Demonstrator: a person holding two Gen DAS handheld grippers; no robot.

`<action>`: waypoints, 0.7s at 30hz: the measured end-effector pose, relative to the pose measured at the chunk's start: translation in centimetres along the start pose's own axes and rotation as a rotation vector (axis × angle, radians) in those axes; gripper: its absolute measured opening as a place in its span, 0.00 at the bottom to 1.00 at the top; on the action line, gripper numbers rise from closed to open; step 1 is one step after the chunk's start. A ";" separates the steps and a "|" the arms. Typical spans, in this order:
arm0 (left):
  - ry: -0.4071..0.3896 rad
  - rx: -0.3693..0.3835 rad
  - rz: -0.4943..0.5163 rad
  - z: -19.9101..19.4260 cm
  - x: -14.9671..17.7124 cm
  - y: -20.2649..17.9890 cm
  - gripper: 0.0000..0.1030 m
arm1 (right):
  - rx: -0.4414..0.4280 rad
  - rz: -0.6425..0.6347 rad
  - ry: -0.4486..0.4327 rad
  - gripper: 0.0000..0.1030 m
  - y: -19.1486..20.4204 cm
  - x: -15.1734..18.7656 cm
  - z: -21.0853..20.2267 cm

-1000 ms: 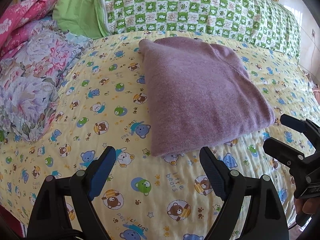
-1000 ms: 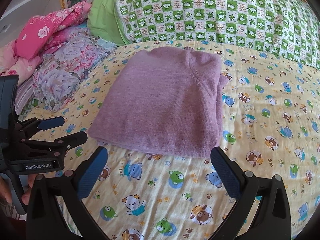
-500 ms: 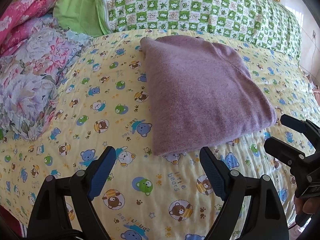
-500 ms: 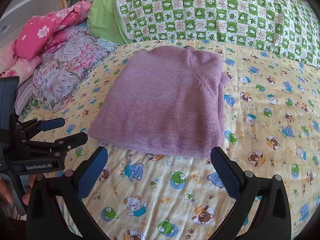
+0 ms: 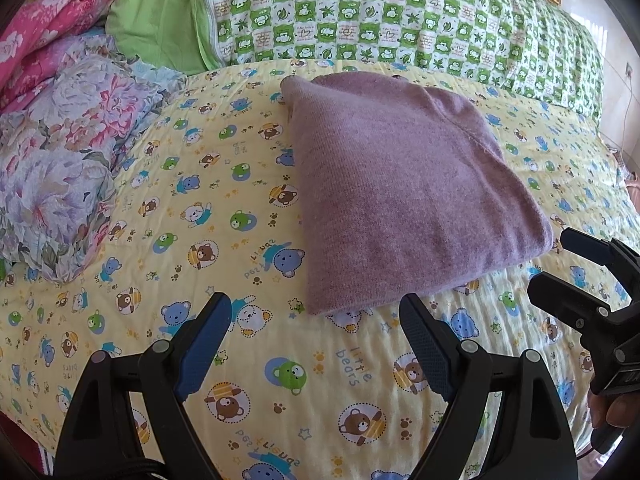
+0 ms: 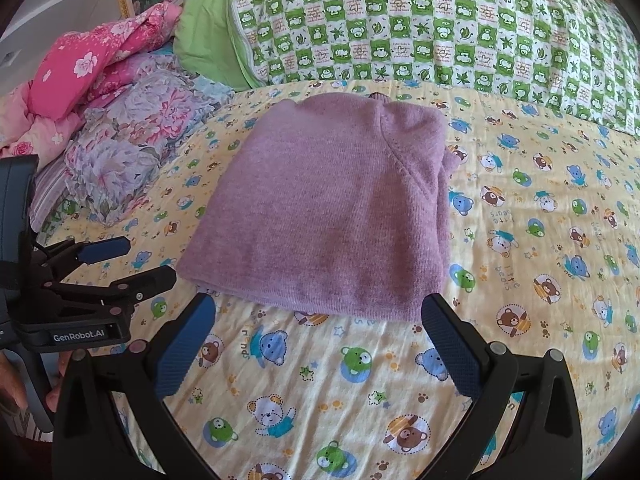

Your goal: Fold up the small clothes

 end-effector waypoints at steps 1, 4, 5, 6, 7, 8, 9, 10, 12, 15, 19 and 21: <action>0.000 0.001 0.000 0.0 0.0 0.0 0.84 | 0.000 0.001 0.000 1.00 0.0 0.0 0.0; 0.001 0.004 0.002 0.1 -0.1 -0.1 0.84 | 0.000 0.001 -0.002 1.00 0.0 -0.2 -0.1; 0.000 0.006 0.004 0.1 -0.1 -0.1 0.84 | 0.000 0.003 -0.004 1.00 0.1 -0.2 -0.1; 0.000 0.007 0.005 0.1 -0.1 -0.2 0.84 | 0.001 0.005 -0.005 1.00 0.1 -0.2 -0.2; 0.000 0.008 0.006 0.1 -0.1 -0.2 0.84 | 0.001 0.007 -0.006 1.00 0.1 -0.3 -0.2; 0.000 0.007 0.006 0.1 -0.1 -0.2 0.84 | 0.001 0.009 -0.006 1.00 0.2 -0.4 -0.2; 0.000 0.007 0.006 0.1 -0.2 -0.2 0.84 | 0.001 0.012 -0.007 1.00 0.1 -0.4 -0.3; 0.000 0.008 0.005 0.1 -0.1 -0.2 0.84 | -0.001 0.014 -0.007 1.00 0.1 -0.4 -0.3; -0.003 0.010 0.005 0.1 -0.2 -0.2 0.84 | 0.000 0.011 -0.006 1.00 0.1 -0.5 -0.3; -0.003 0.009 0.007 0.0 -0.2 -0.3 0.84 | -0.002 0.012 -0.006 1.00 0.1 -0.4 -0.3; -0.003 0.012 0.009 -0.1 -0.4 -0.3 0.84 | -0.001 0.013 -0.005 1.00 0.1 -0.4 -0.4; -0.004 0.013 0.010 -0.1 -0.4 -0.3 0.84 | 0.000 0.014 -0.006 1.00 0.2 -0.4 -0.4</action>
Point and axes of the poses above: each gripper's, at about its wrist camera, not at the fingertips, and z roughly the way its jaws point, y to its left, x to its underside, the point moved 9 cm from there along z, roughly the way its jaws point, and after that the axes turned 11 degrees about z, right-handed, at the moved point
